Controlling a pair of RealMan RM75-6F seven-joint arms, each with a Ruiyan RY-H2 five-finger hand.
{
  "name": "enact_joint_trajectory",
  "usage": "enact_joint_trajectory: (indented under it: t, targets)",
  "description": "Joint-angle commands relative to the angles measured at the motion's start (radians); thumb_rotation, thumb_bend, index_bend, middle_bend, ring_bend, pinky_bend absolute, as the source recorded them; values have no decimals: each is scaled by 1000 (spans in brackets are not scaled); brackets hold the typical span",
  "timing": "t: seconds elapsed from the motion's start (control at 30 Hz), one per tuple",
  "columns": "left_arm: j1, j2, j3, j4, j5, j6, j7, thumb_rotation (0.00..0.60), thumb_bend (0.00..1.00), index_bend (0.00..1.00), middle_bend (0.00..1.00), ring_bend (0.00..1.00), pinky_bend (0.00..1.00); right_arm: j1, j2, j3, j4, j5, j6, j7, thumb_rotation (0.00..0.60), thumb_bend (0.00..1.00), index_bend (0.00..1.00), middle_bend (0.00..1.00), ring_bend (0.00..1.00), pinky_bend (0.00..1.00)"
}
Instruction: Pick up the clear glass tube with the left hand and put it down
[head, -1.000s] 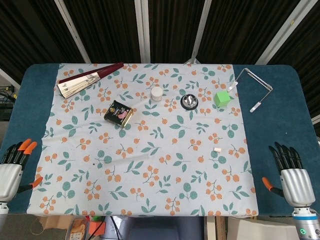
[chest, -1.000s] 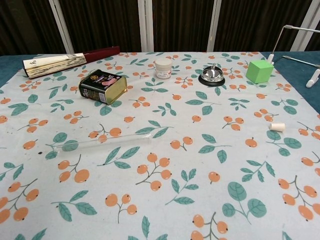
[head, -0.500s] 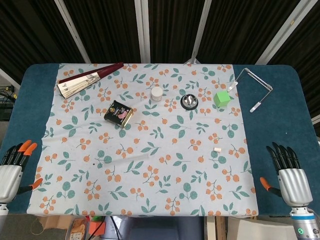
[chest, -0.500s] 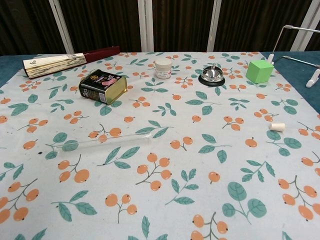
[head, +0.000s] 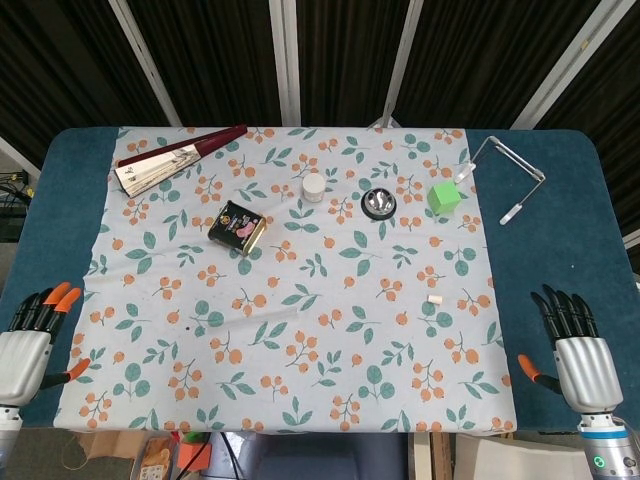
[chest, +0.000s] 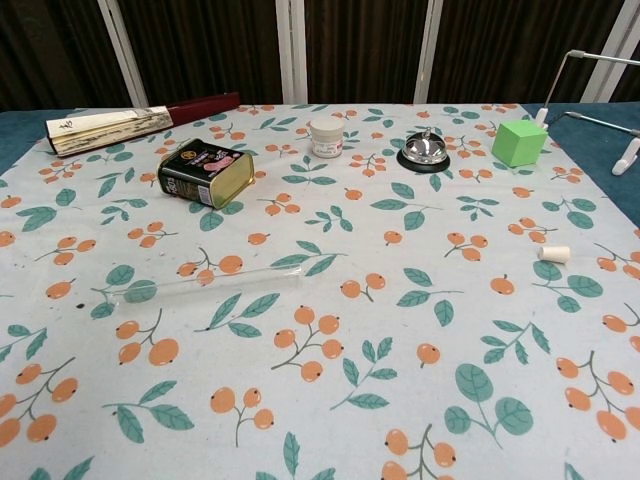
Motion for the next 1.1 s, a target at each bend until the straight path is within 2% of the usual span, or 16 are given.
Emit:
enact_joint_trajectory:
  t: [0.03, 0.5, 0.63, 0.77, 0.9, 1.03, 1.1]
  targets:
    - [1, -2, 0, 0, 4, 4, 2, 600, 105, 0, 0, 0, 0, 0, 1, 0, 1, -1, 1, 1, 600, 275, 0, 0, 0, 0]
    - [-1, -3, -1, 2, 4, 1, 2, 600, 105, 3, 0, 0, 0, -2, 2, 0, 1, -3, 7, 2, 600, 275, 0, 0, 0, 0]
    - [-13, -5, -9, -18, -13, -21, 12, 600, 114, 69, 21, 0, 0, -2, 3, -1, 0, -3, 7, 5, 600, 275, 0, 0, 0, 0]
    - [-44, 0, -32, -91, -68, -77, 81, 600, 165, 164, 185, 5, 0, -1, 3, 1, 1, -1, 6, 9, 600, 275, 0, 0, 0, 0]
    - [-132, -57, -107, -208, -182, -175, 219, 600, 217, 267, 311, 37, 0, -1, 2, 2, 2, 5, 2, 16, 600, 275, 0, 0, 0, 0]
    - [-179, -97, -147, -257, -279, -205, 345, 600, 245, 314, 374, 53, 0, -1, 3, 3, 2, 6, 2, 20, 600, 275, 0, 0, 0, 0]
    - [-229, -151, -177, -281, -350, -227, 445, 600, 262, 328, 391, 54, 0, -1, 5, 3, 2, 9, 2, 25, 600, 275, 0, 0, 0, 0]
